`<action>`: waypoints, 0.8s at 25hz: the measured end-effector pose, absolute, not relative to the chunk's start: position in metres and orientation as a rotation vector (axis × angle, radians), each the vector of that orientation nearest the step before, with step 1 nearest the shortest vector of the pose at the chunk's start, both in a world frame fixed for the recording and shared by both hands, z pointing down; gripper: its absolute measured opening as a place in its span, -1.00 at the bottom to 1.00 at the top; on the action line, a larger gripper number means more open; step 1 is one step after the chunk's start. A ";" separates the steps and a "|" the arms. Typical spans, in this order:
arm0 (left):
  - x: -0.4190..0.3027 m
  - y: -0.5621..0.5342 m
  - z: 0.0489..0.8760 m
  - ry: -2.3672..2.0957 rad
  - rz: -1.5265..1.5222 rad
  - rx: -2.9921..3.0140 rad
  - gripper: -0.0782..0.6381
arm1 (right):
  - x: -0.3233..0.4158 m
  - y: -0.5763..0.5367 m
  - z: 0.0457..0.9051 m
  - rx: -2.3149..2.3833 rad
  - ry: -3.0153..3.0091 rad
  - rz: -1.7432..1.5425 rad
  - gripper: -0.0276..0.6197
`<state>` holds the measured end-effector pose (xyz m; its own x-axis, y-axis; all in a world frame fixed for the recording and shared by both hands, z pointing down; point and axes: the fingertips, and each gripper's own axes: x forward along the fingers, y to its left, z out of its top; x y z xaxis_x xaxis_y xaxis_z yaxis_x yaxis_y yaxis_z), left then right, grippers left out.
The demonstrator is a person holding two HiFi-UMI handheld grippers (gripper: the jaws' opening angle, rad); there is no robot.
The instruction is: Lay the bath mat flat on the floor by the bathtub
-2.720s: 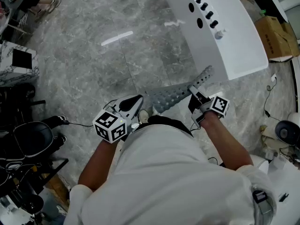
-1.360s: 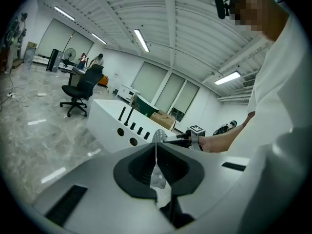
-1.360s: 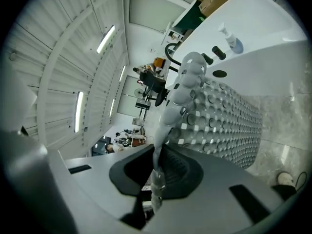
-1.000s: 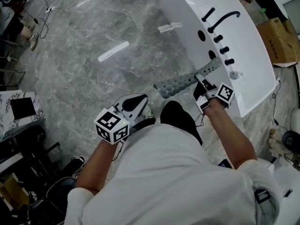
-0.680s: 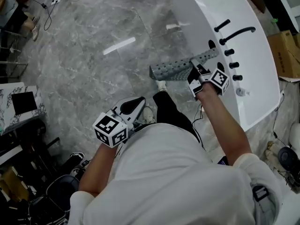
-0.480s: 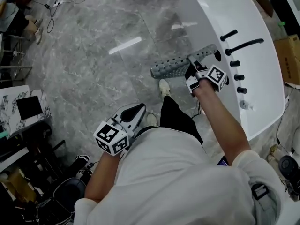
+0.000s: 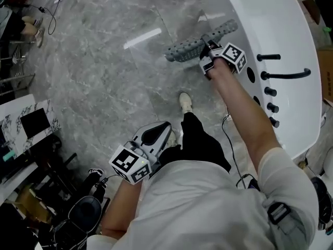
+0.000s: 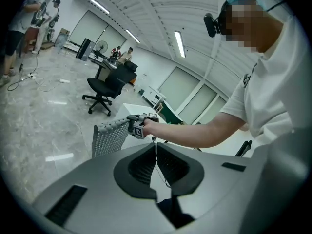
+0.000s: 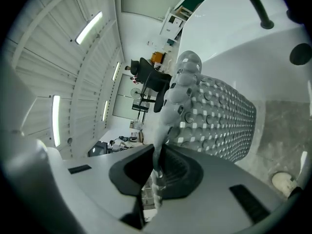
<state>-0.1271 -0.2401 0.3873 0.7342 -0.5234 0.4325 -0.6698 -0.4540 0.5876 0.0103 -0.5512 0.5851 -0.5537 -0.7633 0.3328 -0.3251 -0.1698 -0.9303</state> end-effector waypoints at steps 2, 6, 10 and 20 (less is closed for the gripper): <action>-0.120 -0.257 0.395 -0.892 0.254 2.146 -0.72 | 0.008 -0.591 0.597 -1.248 1.756 -1.767 -0.79; -0.117 -0.277 0.416 -0.863 0.260 2.101 -0.72 | 0.000 -0.659 0.613 -1.234 1.768 -1.735 -0.79; -0.110 -0.290 0.434 -0.799 0.266 2.077 -0.72 | -0.003 -0.714 0.621 -1.211 1.785 -1.682 -0.79; -0.074 -0.289 0.485 -0.625 0.370 2.095 -0.72 | 0.043 -0.676 0.737 -1.307 1.710 -1.773 -0.79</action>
<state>-0.0739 -0.2888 0.4847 0.8282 -0.2935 0.4774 -0.5597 -0.4752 0.6789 0.0430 -0.6757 0.7367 -0.5123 -0.7771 0.3656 -0.3376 -0.2092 -0.9178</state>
